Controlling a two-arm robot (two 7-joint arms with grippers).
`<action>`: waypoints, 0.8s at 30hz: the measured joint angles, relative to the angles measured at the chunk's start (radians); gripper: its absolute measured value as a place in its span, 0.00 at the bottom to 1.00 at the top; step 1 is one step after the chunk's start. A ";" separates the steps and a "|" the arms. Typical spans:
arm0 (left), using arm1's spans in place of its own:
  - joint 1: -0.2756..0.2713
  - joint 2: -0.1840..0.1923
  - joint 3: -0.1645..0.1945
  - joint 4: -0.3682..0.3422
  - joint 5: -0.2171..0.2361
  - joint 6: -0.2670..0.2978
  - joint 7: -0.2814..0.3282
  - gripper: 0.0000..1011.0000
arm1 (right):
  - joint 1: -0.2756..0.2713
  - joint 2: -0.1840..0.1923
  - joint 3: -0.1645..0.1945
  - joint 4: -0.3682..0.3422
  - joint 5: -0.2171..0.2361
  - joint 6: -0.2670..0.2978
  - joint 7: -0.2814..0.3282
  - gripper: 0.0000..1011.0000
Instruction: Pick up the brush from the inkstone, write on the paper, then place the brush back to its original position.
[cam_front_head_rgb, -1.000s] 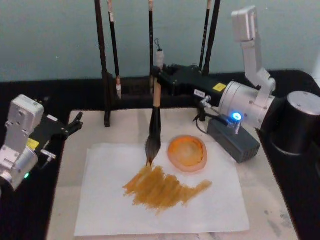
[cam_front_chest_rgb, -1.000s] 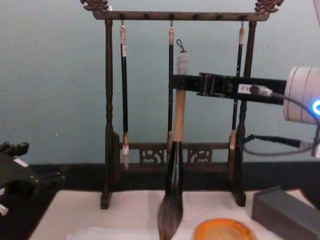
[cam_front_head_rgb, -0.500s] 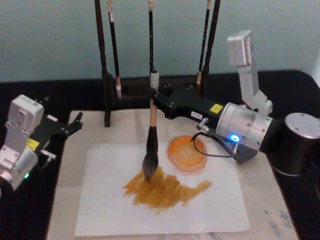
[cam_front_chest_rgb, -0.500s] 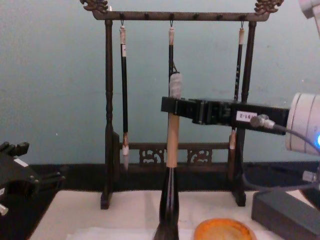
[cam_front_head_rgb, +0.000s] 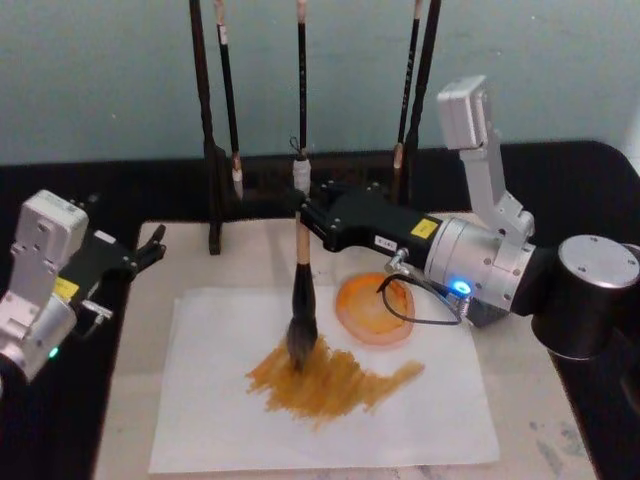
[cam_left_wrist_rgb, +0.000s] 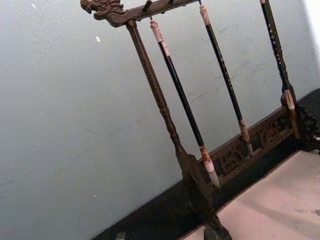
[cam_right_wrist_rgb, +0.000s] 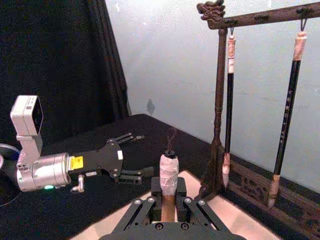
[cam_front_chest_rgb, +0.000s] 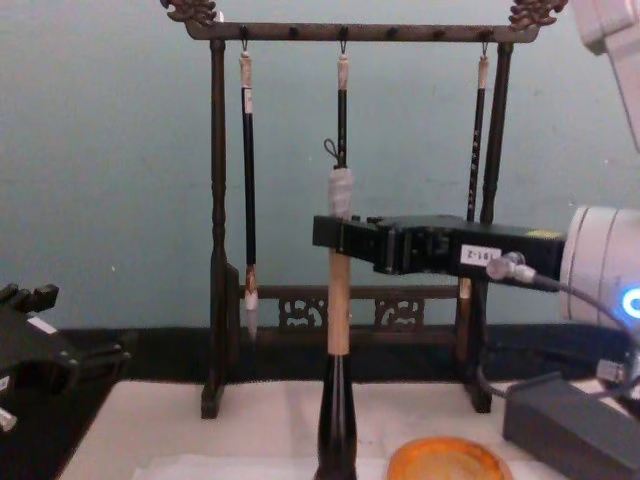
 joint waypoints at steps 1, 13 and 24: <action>0.000 0.000 0.000 0.000 0.000 0.000 0.000 1.00 | 0.000 -0.001 0.000 0.001 -0.003 0.001 0.000 0.16; 0.000 0.000 0.000 0.000 0.000 0.000 0.000 1.00 | -0.006 -0.012 0.012 0.011 -0.028 0.012 -0.002 0.16; 0.000 0.000 0.000 0.000 0.000 0.000 0.000 1.00 | -0.006 -0.010 0.011 0.011 -0.027 0.011 -0.003 0.16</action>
